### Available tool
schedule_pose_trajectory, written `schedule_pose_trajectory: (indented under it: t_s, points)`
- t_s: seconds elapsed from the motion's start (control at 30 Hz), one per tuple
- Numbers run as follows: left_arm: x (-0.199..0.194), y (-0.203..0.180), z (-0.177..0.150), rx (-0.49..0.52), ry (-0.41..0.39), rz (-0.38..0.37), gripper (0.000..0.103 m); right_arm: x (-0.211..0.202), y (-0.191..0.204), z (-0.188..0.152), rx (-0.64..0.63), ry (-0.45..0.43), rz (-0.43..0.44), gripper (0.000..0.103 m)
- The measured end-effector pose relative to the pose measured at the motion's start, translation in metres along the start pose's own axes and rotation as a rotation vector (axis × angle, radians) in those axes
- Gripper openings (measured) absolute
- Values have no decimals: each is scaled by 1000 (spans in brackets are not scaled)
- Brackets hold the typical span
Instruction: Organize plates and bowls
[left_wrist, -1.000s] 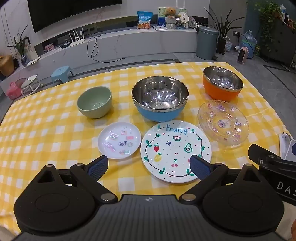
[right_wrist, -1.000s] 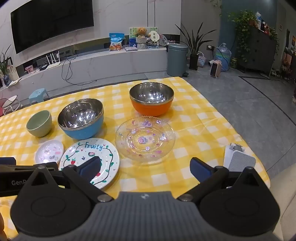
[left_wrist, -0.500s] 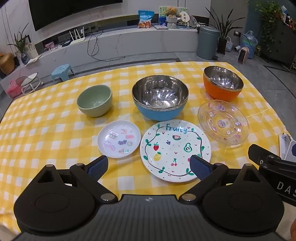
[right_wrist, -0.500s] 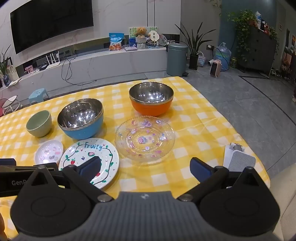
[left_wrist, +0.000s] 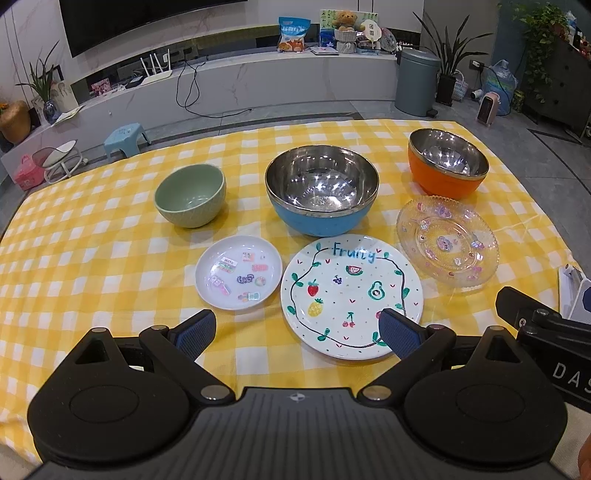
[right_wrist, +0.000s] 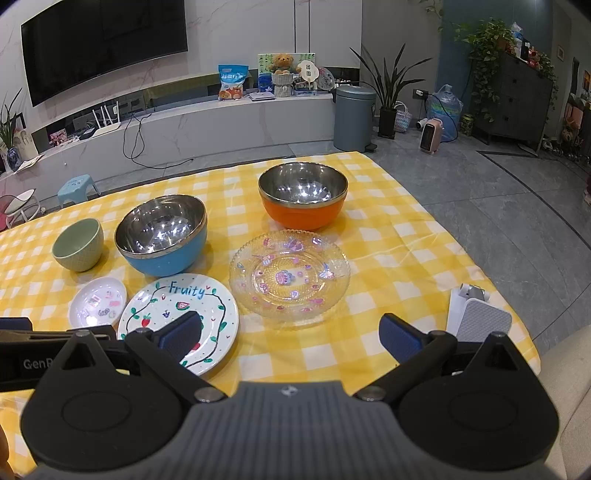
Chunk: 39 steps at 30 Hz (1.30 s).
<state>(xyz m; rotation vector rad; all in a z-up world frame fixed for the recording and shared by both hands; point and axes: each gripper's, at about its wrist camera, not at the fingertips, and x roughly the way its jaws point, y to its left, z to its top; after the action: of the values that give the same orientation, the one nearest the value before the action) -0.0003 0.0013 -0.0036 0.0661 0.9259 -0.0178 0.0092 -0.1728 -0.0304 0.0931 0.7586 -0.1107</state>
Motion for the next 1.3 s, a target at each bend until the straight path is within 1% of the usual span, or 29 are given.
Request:
schedule_pose_trajectory:
  t_s: [1.3]
  points:
    - [-3,0,1,9,-4,11,103,0,1,0,-6,-5,-4,100]
